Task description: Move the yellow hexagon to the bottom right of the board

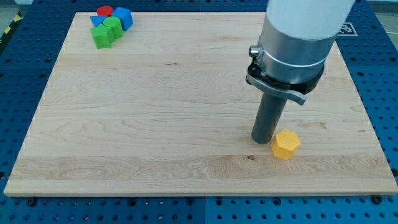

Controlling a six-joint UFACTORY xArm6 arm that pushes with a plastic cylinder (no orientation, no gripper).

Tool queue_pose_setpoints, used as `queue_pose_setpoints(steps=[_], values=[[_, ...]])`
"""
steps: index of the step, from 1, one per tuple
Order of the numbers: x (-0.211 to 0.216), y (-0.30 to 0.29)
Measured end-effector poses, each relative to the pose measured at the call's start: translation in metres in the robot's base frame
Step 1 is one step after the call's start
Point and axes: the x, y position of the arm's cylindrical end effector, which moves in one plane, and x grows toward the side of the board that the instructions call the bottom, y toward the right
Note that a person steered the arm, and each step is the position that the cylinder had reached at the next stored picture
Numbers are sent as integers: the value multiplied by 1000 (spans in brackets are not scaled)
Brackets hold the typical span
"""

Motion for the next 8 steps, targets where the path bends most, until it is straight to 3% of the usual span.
queue_pose_setpoints(steps=[4, 6, 8], values=[[36, 24], [14, 18], [1, 62]])
